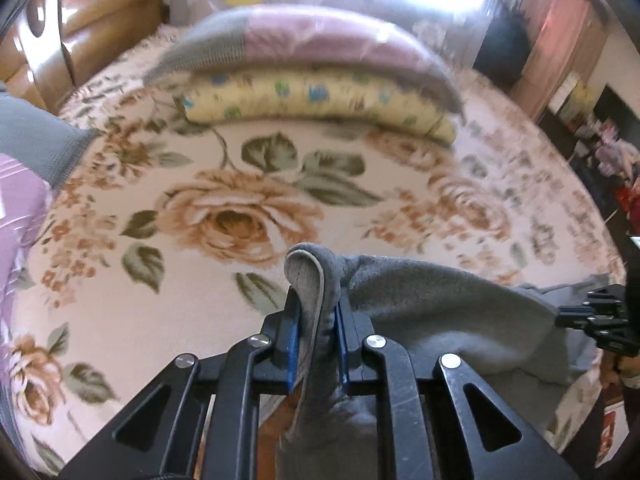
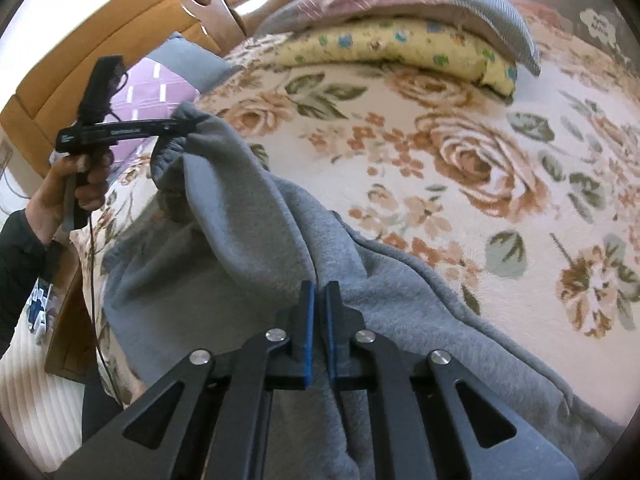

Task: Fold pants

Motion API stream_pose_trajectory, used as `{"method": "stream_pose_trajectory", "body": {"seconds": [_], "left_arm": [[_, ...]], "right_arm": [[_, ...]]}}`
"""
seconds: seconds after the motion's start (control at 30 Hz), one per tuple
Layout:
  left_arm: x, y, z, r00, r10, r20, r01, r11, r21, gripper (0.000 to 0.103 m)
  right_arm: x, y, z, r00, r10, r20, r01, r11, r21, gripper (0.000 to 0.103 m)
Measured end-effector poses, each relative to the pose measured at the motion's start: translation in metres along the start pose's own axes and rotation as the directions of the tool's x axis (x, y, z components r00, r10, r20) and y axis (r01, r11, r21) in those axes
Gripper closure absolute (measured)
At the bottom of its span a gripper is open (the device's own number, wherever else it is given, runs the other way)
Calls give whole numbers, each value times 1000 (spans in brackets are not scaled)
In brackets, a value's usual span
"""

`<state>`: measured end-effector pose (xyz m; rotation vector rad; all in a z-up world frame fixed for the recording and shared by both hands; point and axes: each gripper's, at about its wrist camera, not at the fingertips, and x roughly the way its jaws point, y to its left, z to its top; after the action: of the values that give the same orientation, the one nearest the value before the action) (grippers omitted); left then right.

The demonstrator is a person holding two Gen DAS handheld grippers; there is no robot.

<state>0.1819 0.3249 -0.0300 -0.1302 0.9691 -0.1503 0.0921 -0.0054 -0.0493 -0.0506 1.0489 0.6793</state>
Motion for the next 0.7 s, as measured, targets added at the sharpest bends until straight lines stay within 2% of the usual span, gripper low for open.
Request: {"method": "stream_pose_trajectory", "body": {"seconds": [0.07,0.13,0.2,0.27,0.3,0.33,0.37,0.47,0.6,0.63,0.67,0.7], "left_arm": [[-20,-3,-9,999,-10,40,10,1000,-5,90],[-37,-5,-19,997,-20,68,20,1000,-5,90],[-49,-6,-31,996,-23,84,23,1000,-9,90],[-56,-7,-40,996,-26,90,27,1000,-12,90],[-58,-8,-42,995,-24,93,25,1000,-11,90],[-61,-8,-45,995,-23,96,24,1000,-11,90],[-64,-8,-47,995,-27,101,29,1000,-12,90],[-74,-9,-53,992,-39,120,41,999,-14,90],[-86,-13,-59,988,-56,141,57,998,1,89],[-88,-14,-62,988,-57,144,57,998,4,89],[-90,-14,-63,988,-53,148,53,999,7,89],[-92,-14,-64,988,-49,150,49,999,7,89]], "right_arm": [[-8,10,-2,1000,-24,16,25,999,-35,97],[-8,17,-4,1000,-26,0,26,998,-62,96],[-3,23,-7,997,-71,-20,68,993,-98,94],[4,28,-8,995,-95,-30,91,989,-113,83],[5,31,-8,996,-88,-28,85,990,-115,67],[6,34,-8,996,-83,-23,80,990,-120,56],[7,38,-8,996,-87,-16,84,988,-132,53],[11,50,-7,991,-132,3,130,975,-179,53],[18,57,-7,990,-139,5,137,966,-218,53],[22,55,-7,991,-132,-16,125,968,-215,54],[25,54,-7,992,-125,-33,115,971,-207,59],[28,53,-7,992,-118,-49,107,974,-197,80]]}}
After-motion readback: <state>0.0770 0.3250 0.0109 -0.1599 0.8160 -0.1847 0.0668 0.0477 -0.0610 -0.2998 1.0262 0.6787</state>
